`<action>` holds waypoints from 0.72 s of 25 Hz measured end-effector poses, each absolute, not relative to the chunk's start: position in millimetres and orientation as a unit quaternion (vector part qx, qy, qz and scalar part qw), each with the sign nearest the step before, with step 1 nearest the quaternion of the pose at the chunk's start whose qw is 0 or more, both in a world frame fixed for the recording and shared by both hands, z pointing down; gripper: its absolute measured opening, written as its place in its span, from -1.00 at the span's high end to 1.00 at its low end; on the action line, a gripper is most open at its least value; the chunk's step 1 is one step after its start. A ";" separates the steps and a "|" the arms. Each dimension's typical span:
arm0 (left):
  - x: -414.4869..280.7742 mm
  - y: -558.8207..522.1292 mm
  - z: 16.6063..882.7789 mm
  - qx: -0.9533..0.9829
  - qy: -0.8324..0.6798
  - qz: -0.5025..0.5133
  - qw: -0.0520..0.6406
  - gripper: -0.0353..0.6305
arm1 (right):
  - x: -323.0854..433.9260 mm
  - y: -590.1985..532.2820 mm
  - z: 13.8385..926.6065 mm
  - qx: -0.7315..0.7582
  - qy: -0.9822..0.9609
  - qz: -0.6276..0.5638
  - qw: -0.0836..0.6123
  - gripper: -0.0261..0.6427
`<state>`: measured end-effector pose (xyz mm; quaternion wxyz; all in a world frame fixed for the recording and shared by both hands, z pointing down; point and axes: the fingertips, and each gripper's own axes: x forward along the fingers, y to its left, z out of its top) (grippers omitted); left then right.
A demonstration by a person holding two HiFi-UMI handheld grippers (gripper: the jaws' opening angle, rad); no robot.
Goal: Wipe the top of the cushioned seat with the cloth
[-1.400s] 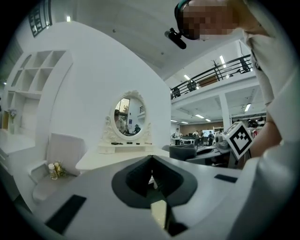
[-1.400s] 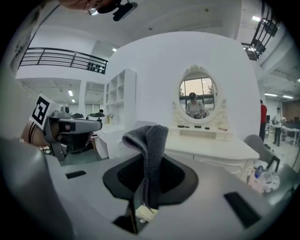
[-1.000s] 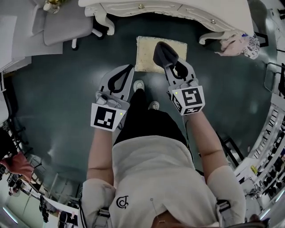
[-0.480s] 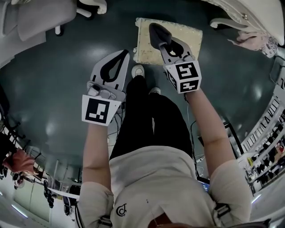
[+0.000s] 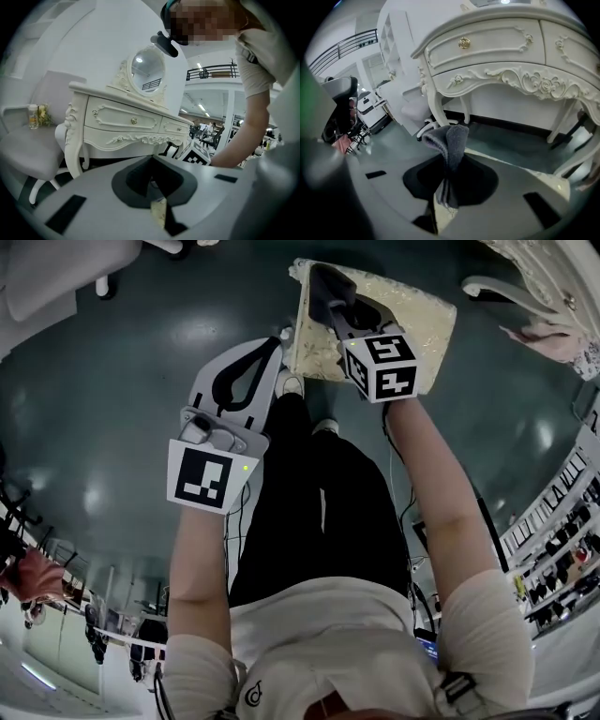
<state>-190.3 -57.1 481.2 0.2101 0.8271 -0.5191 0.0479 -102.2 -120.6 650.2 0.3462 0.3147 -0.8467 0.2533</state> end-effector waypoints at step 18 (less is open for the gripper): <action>-144.0 -73.2 501.1 0.843 -0.482 0.050 0.231 0.85 | -66.2 -148.8 695.7 0.315 -0.817 0.258 0.409 0.69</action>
